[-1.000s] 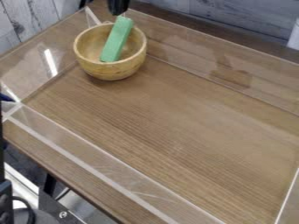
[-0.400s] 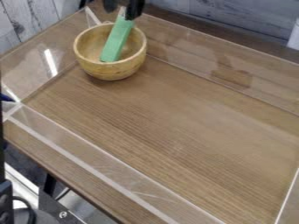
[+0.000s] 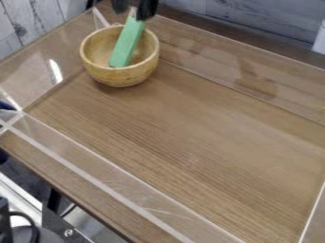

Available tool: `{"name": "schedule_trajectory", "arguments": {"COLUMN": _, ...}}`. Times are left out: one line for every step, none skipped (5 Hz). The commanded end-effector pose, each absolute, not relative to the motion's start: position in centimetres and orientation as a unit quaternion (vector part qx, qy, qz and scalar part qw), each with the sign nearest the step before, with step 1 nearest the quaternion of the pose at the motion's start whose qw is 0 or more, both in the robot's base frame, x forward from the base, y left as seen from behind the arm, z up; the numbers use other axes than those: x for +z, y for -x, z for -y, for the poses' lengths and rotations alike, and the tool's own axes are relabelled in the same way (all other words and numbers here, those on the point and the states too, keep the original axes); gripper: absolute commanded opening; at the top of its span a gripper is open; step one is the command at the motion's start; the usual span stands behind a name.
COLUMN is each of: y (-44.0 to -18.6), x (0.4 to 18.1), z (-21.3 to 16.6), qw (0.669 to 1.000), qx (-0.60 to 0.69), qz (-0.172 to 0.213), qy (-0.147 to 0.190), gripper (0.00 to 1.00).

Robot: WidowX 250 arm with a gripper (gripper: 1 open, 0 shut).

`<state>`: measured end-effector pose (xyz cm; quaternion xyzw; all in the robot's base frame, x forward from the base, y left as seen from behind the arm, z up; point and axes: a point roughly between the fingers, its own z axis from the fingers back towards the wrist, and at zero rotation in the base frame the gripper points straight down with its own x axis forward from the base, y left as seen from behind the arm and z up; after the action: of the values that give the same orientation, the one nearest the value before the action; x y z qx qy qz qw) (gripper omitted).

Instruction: Put the green block in the brown bowl

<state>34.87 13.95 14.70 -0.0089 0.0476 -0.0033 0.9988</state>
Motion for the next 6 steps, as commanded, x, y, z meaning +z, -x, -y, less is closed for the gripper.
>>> {"name": "schedule_trajectory", "arguments": {"y": -33.8, "x": 17.8, "z": -11.7, "qw": 0.999, "qx": -0.024, "qz": -0.028, "qy": 0.012, "gripper": 1.00}}
{"name": "schedule_trajectory", "arguments": {"y": -33.0, "x": 17.8, "z": -8.6, "qw": 0.997, "qx": -0.056, "qz": -0.046, "qy": 0.028, "gripper": 1.00}}
{"name": "schedule_trajectory", "arguments": {"y": -32.8, "x": 17.5, "z": -10.3, "qw": 0.997, "qx": -0.059, "qz": -0.047, "qy": 0.036, "gripper": 1.00}}
{"name": "schedule_trajectory", "arguments": {"y": -32.9, "x": 17.1, "z": -13.6, "qw": 0.998, "qx": -0.037, "qz": -0.045, "qy": 0.036, "gripper": 1.00}}
{"name": "schedule_trajectory", "arguments": {"y": -33.5, "x": 16.6, "z": -14.3, "qw": 0.996, "qx": -0.039, "qz": -0.063, "qy": 0.040, "gripper": 1.00}}
{"name": "schedule_trajectory", "arguments": {"y": -33.5, "x": 16.7, "z": -12.7, "qw": 0.993, "qx": -0.066, "qz": -0.084, "qy": 0.049, "gripper": 1.00}}
